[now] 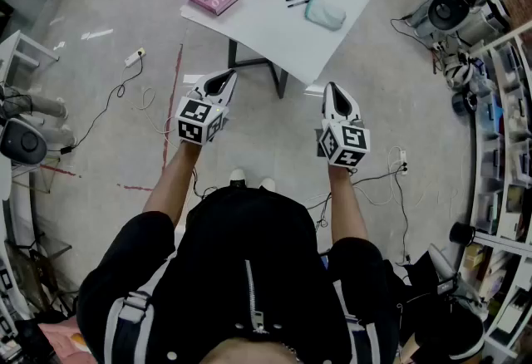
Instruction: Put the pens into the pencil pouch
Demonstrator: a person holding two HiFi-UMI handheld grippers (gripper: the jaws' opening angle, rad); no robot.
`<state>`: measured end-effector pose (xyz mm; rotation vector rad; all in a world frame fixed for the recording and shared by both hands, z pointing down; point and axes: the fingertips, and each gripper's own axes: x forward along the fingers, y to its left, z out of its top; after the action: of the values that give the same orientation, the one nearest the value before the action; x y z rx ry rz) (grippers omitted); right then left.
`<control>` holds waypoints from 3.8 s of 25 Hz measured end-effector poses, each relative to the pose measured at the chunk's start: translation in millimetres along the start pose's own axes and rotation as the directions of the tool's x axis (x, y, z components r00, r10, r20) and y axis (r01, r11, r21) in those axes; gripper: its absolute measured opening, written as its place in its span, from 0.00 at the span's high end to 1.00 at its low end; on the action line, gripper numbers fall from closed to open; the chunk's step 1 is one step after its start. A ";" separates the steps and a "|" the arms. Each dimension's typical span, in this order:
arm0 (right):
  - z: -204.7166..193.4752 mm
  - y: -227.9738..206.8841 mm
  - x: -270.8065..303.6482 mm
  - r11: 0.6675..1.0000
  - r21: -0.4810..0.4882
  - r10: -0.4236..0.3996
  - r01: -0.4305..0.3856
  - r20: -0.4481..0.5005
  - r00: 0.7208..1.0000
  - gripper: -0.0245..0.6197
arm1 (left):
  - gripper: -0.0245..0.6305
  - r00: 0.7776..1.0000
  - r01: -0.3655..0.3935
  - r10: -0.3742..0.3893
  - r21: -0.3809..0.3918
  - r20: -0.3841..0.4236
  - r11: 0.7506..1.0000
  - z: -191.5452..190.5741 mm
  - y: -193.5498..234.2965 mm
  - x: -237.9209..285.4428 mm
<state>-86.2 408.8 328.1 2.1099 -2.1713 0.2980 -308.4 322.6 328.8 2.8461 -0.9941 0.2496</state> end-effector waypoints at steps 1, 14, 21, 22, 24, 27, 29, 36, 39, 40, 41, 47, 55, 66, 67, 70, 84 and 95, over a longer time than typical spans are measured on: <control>0.2 0.7 -0.8 1.000 0.006 -0.004 0.004 0.005 1.000 0.95 | 0.92 1.000 0.000 0.000 -0.001 0.000 1.000 -0.9 0.9 -1.3; -0.8 8.8 -9.9 0.999 -0.021 0.047 -0.046 0.013 0.999 0.66 | 0.61 0.997 0.062 -0.061 -0.020 0.055 0.998 10.2 -19.2 -5.2; -14.7 -4.5 -18.2 0.999 -0.011 0.047 -0.048 -0.017 0.999 0.64 | 0.59 0.997 0.062 -0.061 -0.031 0.040 0.998 3.1 -28.9 1.2; -16.0 -6.6 -19.6 0.999 -0.009 0.048 -0.048 -0.018 0.999 0.64 | 0.59 0.997 0.061 -0.060 -0.035 0.038 0.997 1.9 -30.5 2.4; -17.5 -11.7 -21.2 0.999 -0.005 0.051 -0.051 -0.019 0.999 0.64 | 0.59 0.998 0.057 -0.056 -0.038 0.034 0.998 1.0 -33.8 5.6; -19.3 -16.6 -23.6 0.998 -0.004 0.057 -0.057 -0.017 0.998 0.64 | 0.59 0.998 0.047 -0.046 -0.033 0.030 0.998 0.0 -39.5 8.5; -22.5 -19.9 -24.1 0.998 -0.003 0.061 -0.061 -0.021 0.998 0.64 | 0.59 0.999 0.047 -0.046 -0.037 0.024 0.998 -2.6 -45.2 9.4; -22.6 -34.8 2.3 0.998 -0.010 0.068 -0.068 -0.034 0.997 0.64 | 0.59 0.998 0.065 -0.065 -0.066 0.002 0.996 -9.3 -36.2 43.2; -17.5 -56.2 21.8 0.998 -0.020 0.067 -0.067 -0.035 0.997 0.64 | 0.59 0.998 0.064 -0.064 -0.075 0.007 0.995 -8.0 -31.1 74.1; -16.5 -64.8 29.5 0.998 -0.022 0.065 -0.066 -0.037 0.997 0.64 | 0.59 0.998 0.065 -0.065 -0.077 0.007 0.995 -8.1 -30.1 86.0; -15.7 -73.0 38.3 0.998 -0.023 0.065 -0.066 -0.040 0.997 0.64 | 0.59 0.998 0.067 -0.066 -0.078 0.007 0.995 -8.2 -28.2 98.3; -10.1 -111.9 111.0 0.995 -0.037 0.091 -0.094 -0.079 0.993 0.64 | 0.59 0.999 0.052 -0.052 -0.095 -0.004 0.994 -4.6 3.4 174.9; 6.4 -140.0 222.3 0.984 -0.081 0.148 -0.160 -0.139 0.979 0.65 | 0.59 0.999 0.023 -0.027 -0.093 -0.045 0.995 2.6 70.2 265.5; 8.2 -159.0 294.3 0.967 -0.110 0.203 -0.230 -0.215 0.955 0.66 | 0.59 0.995 0.026 -0.034 -0.091 -0.094 0.996 5.9 105.1 322.0; 7.0 -159.1 299.3 0.963 -0.120 0.210 -0.241 -0.225 0.951 0.66 | 0.59 0.995 0.026 -0.035 -0.090 -0.098 0.996 5.0 107.0 325.2; 2.1 -159.8 315.5 0.950 -0.149 0.230 -0.274 -0.255 0.939 0.66 | 0.59 0.994 0.016 -0.026 -0.094 -0.111 0.995 -0.7 114.7 334.4; -50.4 -180.6 417.7 0.872 -0.169 0.324 -0.460 -0.505 0.800 0.66 | 0.59 0.979 -0.078 0.050 -0.139 -0.197 0.987 -24.4 148.2 399.3; -117.6 -209.6 475.1 0.798 -0.213 0.270 -0.564 -0.711 0.650 0.63 | 0.59 0.955 -0.100 0.044 -0.178 -0.294 0.979 -66.9 165.1 437.7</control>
<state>98.3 -35.7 555.7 1.0025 -2.0017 0.4668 -82.0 -60.4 488.0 2.5107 -1.0015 0.5302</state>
